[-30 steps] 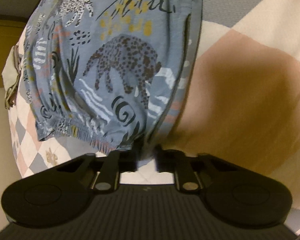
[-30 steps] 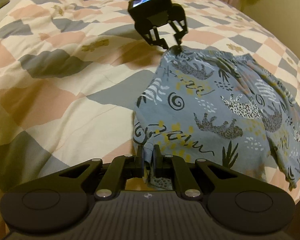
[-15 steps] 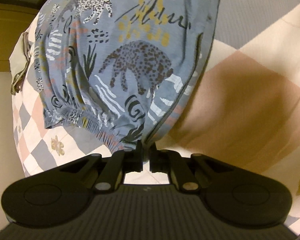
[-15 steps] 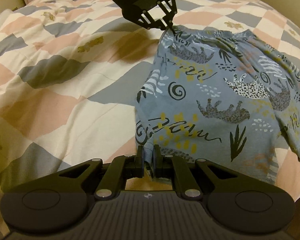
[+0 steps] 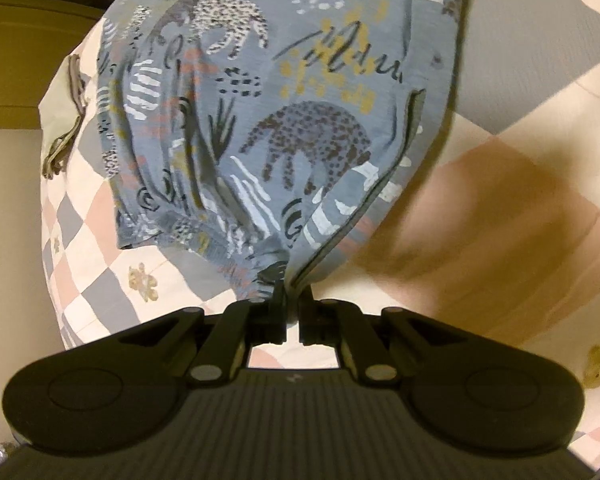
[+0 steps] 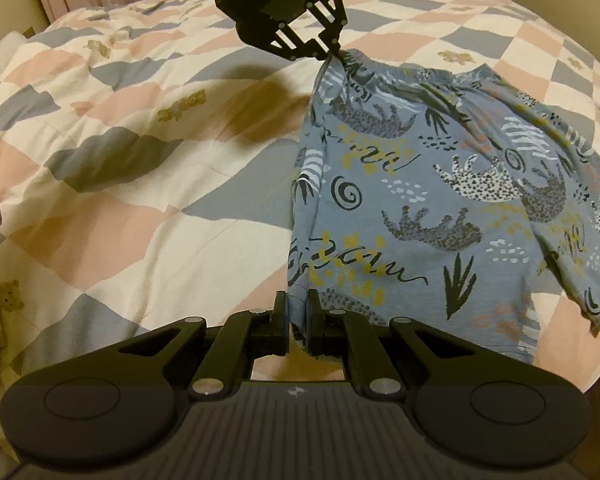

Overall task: Fold clothes
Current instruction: 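Lift the pants with both grippers, holding waistband and hem apart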

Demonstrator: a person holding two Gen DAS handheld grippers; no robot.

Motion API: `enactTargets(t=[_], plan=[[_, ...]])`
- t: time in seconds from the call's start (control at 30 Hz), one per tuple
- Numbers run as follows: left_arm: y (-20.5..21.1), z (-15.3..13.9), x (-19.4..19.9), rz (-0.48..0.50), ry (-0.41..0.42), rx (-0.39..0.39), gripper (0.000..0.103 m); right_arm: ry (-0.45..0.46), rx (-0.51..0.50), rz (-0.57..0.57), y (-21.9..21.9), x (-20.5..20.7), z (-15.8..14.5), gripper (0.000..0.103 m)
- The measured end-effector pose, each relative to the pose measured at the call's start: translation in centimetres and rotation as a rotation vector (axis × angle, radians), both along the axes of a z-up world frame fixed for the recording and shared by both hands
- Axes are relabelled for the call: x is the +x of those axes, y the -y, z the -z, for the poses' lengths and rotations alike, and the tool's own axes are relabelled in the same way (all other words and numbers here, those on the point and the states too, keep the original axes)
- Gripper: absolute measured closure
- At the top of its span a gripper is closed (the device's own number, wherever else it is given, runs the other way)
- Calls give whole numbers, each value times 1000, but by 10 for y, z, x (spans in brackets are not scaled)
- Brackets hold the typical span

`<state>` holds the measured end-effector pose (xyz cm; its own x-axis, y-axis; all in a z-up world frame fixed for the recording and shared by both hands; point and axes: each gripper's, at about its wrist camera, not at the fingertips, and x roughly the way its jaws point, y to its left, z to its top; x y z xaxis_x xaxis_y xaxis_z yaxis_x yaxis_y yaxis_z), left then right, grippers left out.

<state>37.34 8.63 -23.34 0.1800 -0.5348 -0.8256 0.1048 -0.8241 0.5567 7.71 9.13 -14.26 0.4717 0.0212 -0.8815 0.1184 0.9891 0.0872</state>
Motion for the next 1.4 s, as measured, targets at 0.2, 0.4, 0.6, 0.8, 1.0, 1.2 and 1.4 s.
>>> enactTargets(t=[0.2, 0.4, 0.6, 0.8, 1.0, 1.2, 1.4], plan=[[5, -17, -3, -15, -7, -10, 100, 7, 1, 15, 10, -5, -17, 96], [11, -32, -7, -30, -10, -4, 100, 16, 3, 39, 22, -12, -33, 96], [19, -45, -13, -38, -13, -6, 100, 21, 10, 58, 37, -18, -48, 97], [23, -56, -16, -39, -7, -10, 100, 30, 0, 82, 47, -23, -60, 97], [28, -66, -20, -62, -8, -14, 100, 45, -15, 81, 56, -25, -70, 97], [33, -69, -25, -127, -24, -10, 100, 66, -29, 8, 73, -26, -78, 97], [43, -80, -33, -249, -97, -6, 100, 71, -8, -82, 116, -31, -81, 97]])
